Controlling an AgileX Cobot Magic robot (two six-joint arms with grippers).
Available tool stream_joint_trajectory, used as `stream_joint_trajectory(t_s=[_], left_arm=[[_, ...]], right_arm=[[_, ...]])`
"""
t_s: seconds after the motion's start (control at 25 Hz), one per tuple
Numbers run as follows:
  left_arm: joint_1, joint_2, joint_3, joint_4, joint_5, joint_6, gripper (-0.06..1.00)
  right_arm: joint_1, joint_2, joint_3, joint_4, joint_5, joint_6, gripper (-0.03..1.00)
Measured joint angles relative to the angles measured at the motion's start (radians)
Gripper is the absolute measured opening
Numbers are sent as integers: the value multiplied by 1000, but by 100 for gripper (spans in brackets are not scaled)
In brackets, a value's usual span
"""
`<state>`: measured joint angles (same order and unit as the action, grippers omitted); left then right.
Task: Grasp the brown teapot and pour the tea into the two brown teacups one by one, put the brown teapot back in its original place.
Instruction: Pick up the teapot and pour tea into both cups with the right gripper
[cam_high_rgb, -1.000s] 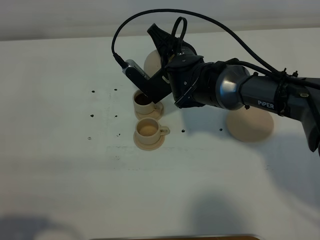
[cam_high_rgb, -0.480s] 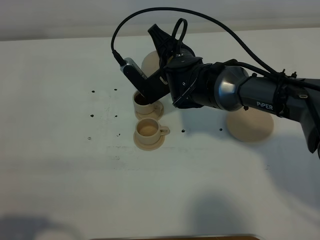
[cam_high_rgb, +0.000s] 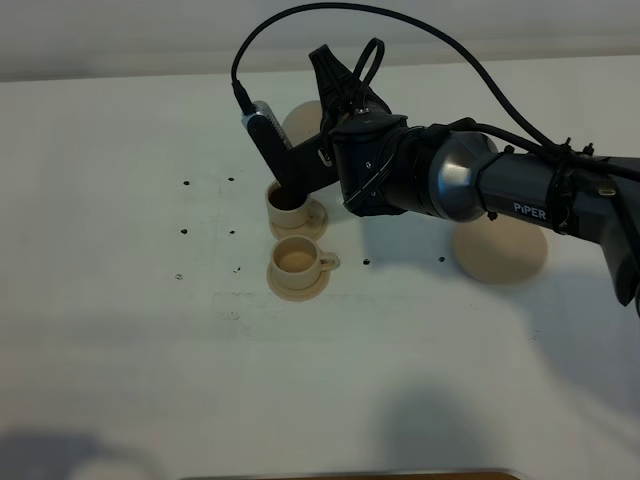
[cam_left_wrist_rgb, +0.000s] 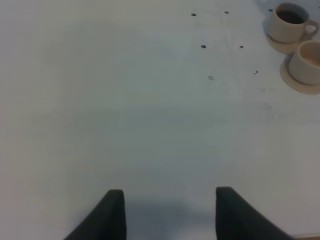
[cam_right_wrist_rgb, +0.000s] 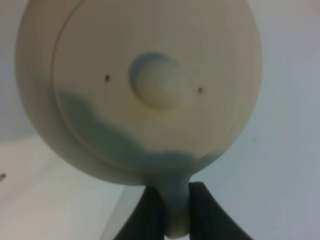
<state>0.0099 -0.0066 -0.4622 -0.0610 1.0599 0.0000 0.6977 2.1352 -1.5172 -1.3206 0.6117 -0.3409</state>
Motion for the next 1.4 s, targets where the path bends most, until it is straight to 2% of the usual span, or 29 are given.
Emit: stream_joint_trajectory(t_s=[0.12, 0.32, 0.52, 0.72, 0.96, 1.08, 1.24, 1.4], left_arm=[[0, 0, 0, 0, 0, 0, 48], [0, 0, 0, 0, 0, 0, 48], [0, 0, 0, 0, 0, 0, 48], [0, 0, 0, 0, 0, 0, 48], [0, 0, 0, 0, 0, 0, 48], [0, 0, 0, 0, 0, 0, 48], [0, 0, 0, 0, 0, 0, 48], [0, 0, 0, 0, 0, 0, 48]], right_arm=[[-1, 0, 0, 25, 12, 55, 9], [-6, -12, 0, 78, 50, 210, 9], [-21, -74, 0, 227, 63, 348, 9], [-40, -100, -1, 410, 126, 438, 9], [-89, -100, -1, 674, 145, 468, 9], [-100, -100, -1, 769, 130, 469, 9], [-101, -100, -1, 840, 122, 460, 9], [-101, -96, -1, 847, 128, 458, 9]])
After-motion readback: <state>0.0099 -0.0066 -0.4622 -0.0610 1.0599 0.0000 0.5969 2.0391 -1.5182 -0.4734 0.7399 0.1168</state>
